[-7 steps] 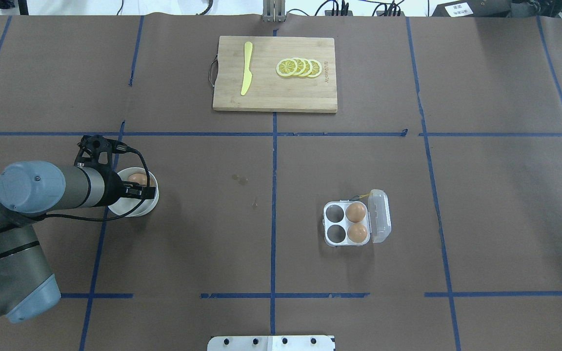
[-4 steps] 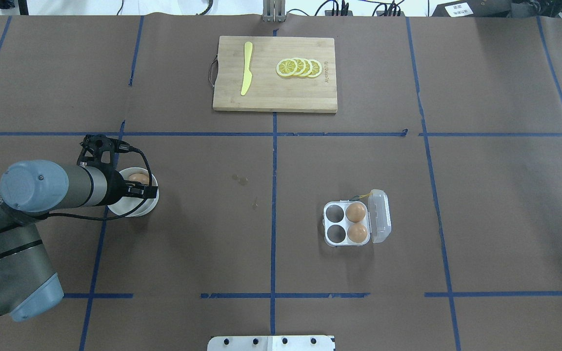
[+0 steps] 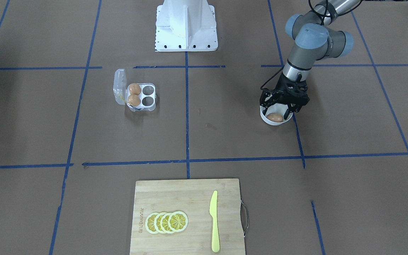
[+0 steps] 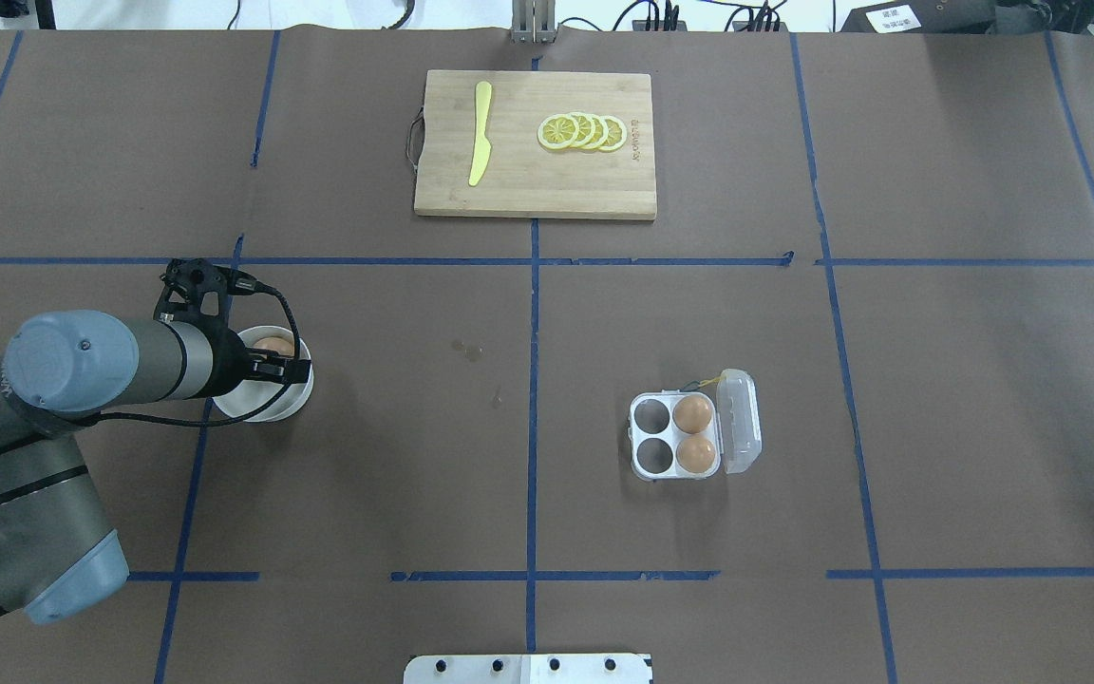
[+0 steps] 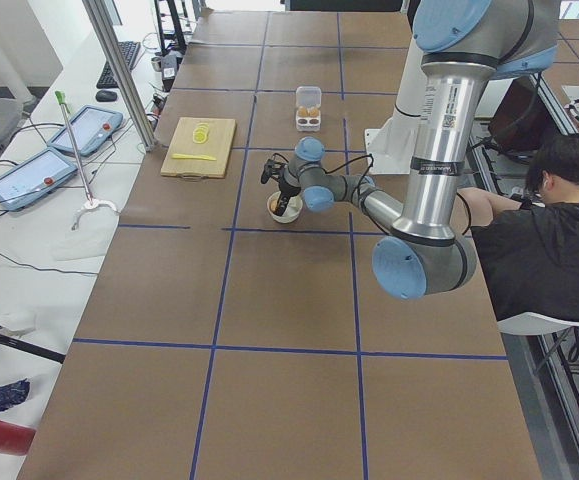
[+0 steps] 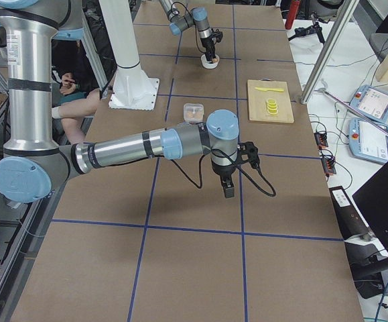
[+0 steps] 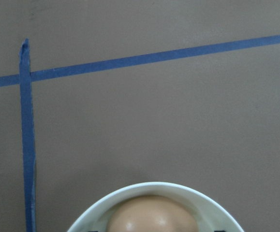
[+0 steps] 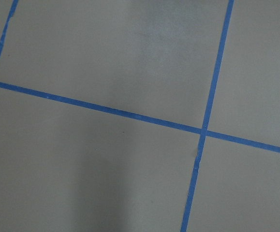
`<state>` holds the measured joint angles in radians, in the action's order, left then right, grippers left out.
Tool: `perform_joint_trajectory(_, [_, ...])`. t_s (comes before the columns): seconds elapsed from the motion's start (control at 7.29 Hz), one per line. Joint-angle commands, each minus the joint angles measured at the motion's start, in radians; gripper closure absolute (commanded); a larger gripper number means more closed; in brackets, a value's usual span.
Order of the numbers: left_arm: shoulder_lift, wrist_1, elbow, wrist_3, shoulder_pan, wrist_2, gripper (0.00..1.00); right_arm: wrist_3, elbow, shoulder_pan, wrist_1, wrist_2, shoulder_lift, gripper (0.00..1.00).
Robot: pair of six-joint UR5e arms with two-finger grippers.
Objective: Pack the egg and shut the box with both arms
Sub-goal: 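Lower the left gripper into the bowl and close on the egg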
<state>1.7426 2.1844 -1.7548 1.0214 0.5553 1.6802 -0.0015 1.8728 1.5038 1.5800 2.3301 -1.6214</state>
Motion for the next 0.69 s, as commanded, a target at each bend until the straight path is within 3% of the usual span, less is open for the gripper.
perform_joint_trajectory(0.0, [0.0, 0.0, 0.006, -0.003, 0.0, 0.0, 0.16, 0.0, -0.001, 0.001, 0.0, 0.002, 0.0, 0.0])
perform_joint_trajectory(0.14, [0.001, 0.0, 0.006, -0.003, 0.0, 0.0, 0.18, 0.0, -0.001, 0.001, 0.0, 0.002, 0.0, 0.0])
perform_joint_trajectory(0.55, [0.002, 0.0, -0.002, -0.004, 0.0, 0.0, 0.52, 0.0, -0.001, 0.003, 0.0, 0.002, -0.002, 0.0])
